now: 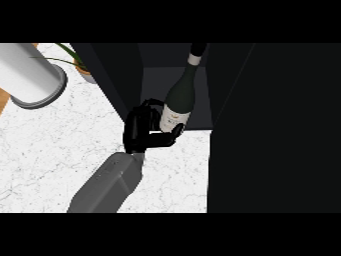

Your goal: Pick up the wine, place it into the cabinet and close the cabinet

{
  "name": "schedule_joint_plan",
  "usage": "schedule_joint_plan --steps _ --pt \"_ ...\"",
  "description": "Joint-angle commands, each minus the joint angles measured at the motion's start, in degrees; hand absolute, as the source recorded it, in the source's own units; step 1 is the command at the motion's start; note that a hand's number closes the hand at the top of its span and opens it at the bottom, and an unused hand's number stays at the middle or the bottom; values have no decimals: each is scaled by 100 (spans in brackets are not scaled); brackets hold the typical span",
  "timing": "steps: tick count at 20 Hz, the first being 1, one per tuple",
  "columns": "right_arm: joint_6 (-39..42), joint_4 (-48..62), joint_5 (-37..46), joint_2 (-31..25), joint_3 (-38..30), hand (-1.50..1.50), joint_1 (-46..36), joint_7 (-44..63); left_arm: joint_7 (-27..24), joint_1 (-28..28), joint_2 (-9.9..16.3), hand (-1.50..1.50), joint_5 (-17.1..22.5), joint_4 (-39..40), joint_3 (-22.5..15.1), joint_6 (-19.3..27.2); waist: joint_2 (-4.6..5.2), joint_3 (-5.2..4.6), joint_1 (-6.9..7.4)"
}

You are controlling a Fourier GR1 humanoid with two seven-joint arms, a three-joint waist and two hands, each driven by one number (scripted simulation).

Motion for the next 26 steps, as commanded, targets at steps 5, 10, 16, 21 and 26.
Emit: schedule_joint_plan --steps 5,10,16,21,26 --pt "64 95 36 96 104 -150 66 -177 -342 -672 -1 150 1101 657 -750 179 11 -1 -76" --pt "-30 19 157 146 201 -150 133 -77 -237 -1066 -1 150 939 1371 -208 -462 4 0 -19" --pt "9 148 61 109 180 -150 -3 -95 -200 -1500 -1 150 1419 1508 -270 -476 9 0 -42" --pt "-57 -61 107 134 278 -150 -78 8 -366 -1935 0 150 1713 2078 -261 -568 39 -4 -150" --pt "43 -31 119 7 184 -150 -68 -24 -154 -2071 0 150 1849 2101 -320 -269 29 -2 -150"
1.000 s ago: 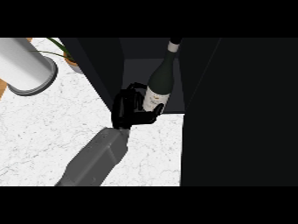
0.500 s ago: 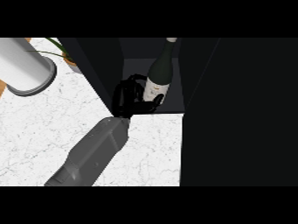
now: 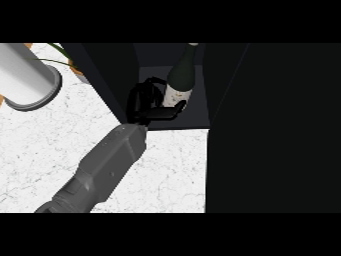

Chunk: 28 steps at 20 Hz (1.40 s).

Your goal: Pick up the wine, place it into the cabinet and close the cabinet

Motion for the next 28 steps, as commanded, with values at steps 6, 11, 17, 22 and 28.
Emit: schedule_joint_plan --steps 6,11,17,22,28 --pt "-106 176 56 38 103 -150 -309 99 -26 -360 -5 150 152 765 122 -145 10 0 -71" --pt "102 31 -207 -104 -153 -150 -8 -54 -236 -412 -5 150 85 1100 286 -357 10 2 -77" --pt "-131 -92 -66 -6 40 -150 -241 215 -730 -545 -5 150 209 1259 602 -197 12 -1 -56" --pt "-118 -92 -143 -129 -149 -150 -271 278 -940 -608 24 -150 88 1140 647 -230 -30 3 59" --pt "-51 -129 -154 -143 -226 -150 -149 112 -1430 -310 33 -150 -120 803 505 -453 -48 6 113"
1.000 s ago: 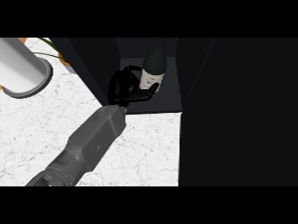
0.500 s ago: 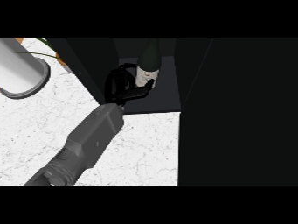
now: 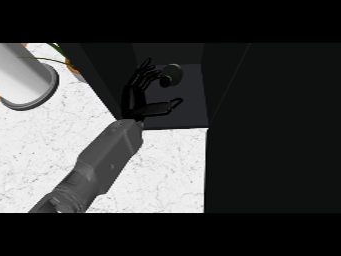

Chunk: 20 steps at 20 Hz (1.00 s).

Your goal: Pick up the wine, place it into the cabinet and close the cabinet

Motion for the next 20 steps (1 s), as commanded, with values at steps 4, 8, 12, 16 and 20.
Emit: schedule_joint_plan --steps 4,8,12,16,20 --pt "90 197 162 63 37 -150 141 -314 -180 282 196 -150 -106 -442 90 248 -149 74 271" --pt "-73 -226 36 -52 67 -150 39 326 -301 829 105 -150 -276 -1060 -185 408 -191 71 356" --pt "-147 -257 246 124 194 -150 234 160 45 1327 406 -150 -550 -2173 -576 563 -214 75 427" --pt "-168 -287 163 56 242 -150 63 413 896 1880 605 -150 -823 -3674 -1105 895 -216 76 443" --pt "-240 -190 320 83 203 -150 43 350 1520 2550 1185 -150 -1018 -5375 -1472 1300 -208 77 441"
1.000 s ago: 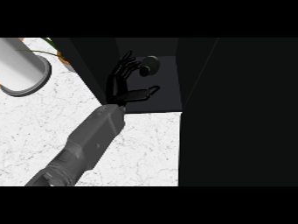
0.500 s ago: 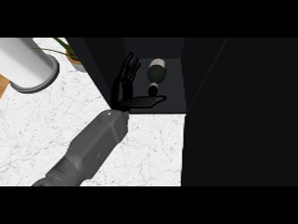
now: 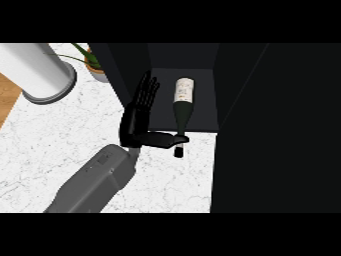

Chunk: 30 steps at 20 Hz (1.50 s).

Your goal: Pick up the wine, place it into the cabinet and close the cabinet

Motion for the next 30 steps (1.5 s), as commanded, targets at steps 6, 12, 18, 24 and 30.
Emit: schedule_joint_plan --steps 6,12,18,24,30 --pt "106 4 75 -4 163 -150 -16 -106 1004 1490 1140 -150 -544 -3414 -284 841 40 6 -115" --pt "143 23 -123 -202 -47 -150 -221 141 1389 2512 1633 -150 -884 -4997 -318 1126 51 4 -134" --pt "1246 -128 -122 -791 194 150 449 -358 1543 3173 1997 -150 -1101 -6103 -404 1742 36 10 -111" --pt "1291 -680 -165 -856 1240 150 214 784 1138 4417 2593 -150 -1100 -6668 -90 1481 36 -4 -38" --pt "1100 -1203 -918 -685 1790 150 654 1387 796 5394 3115 -150 -778 -7313 783 1082 25 -4 -53"
